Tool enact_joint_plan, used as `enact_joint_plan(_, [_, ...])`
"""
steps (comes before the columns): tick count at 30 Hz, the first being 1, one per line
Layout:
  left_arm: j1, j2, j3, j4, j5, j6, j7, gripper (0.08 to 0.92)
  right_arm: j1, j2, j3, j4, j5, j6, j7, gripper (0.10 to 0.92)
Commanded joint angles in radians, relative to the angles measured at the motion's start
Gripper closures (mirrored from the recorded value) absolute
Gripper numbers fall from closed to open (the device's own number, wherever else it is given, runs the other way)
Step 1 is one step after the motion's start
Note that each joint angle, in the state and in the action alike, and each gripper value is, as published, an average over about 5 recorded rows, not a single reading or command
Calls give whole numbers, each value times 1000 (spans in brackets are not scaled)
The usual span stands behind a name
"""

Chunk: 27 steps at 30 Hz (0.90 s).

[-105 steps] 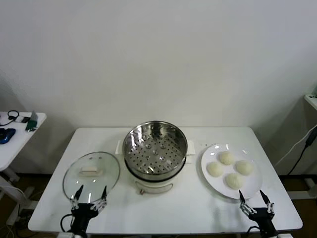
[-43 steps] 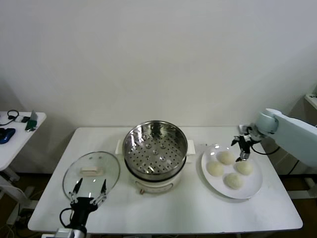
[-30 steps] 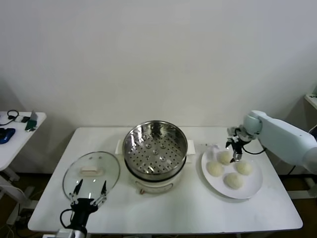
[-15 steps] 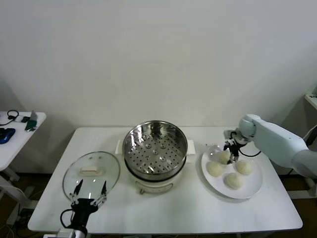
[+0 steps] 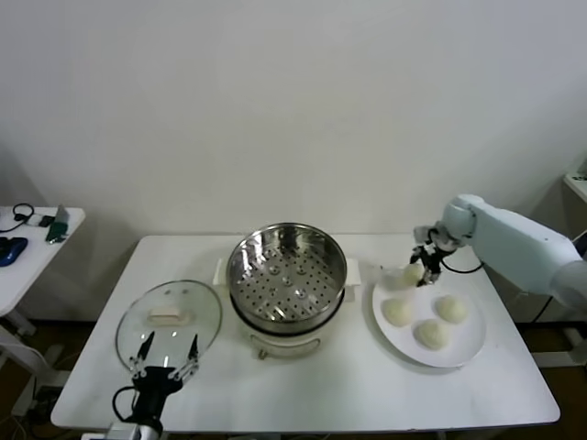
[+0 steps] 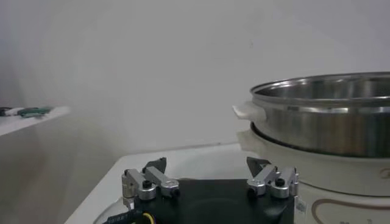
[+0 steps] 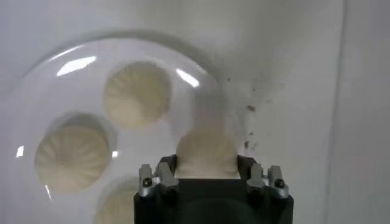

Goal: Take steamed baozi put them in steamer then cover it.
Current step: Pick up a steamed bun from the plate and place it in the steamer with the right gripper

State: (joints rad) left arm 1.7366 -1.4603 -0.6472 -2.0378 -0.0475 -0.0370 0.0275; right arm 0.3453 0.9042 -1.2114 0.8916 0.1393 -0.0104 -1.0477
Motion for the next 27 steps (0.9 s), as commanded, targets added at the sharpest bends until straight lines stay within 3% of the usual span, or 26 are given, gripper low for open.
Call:
enact_joint_plan(1, [-1,0,3,-8,6,1,-1,177,460,3,-255,305,138,97,-8,380])
enact_joint_plan(7, [-3,3,5,-12,7,0,-1,177,700,130,-311,430,177,222,-12,358])
enact_joint_plan(14, [-7,4,2,-20,6,-1,-1,177,697,301,-337,531,101,339,41,373])
enact_joint_plan(27, [3,11,-4,-28,3,-6,-2,177,306,411,-270,306,-211,449,116,375])
